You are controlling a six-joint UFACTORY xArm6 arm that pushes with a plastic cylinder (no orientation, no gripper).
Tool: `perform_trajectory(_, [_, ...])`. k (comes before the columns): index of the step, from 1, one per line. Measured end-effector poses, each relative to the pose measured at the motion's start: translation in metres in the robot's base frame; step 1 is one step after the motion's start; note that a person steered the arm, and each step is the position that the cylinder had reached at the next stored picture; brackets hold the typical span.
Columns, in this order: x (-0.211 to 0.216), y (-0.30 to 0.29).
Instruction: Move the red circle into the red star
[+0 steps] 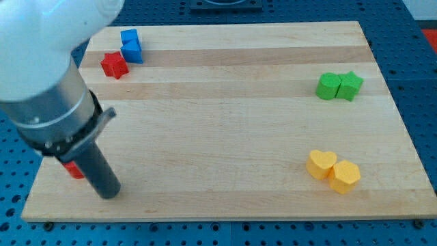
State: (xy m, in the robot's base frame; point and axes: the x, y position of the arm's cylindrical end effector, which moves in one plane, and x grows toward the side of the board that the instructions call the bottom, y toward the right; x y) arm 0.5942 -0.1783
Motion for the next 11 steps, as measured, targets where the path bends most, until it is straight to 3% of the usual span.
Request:
perform_trajectory(1, [-0.023,-0.061])
perform_trajectory(3, [-0.12,-0.052])
perform_trajectory(4, [-0.124,-0.046])
perform_trajectory(5, [-0.122,-0.075])
perform_trajectory(6, [-0.163,-0.08])
perform_trajectory(7, [-0.205,-0.045])
perform_trajectory(11, [-0.186,-0.034])
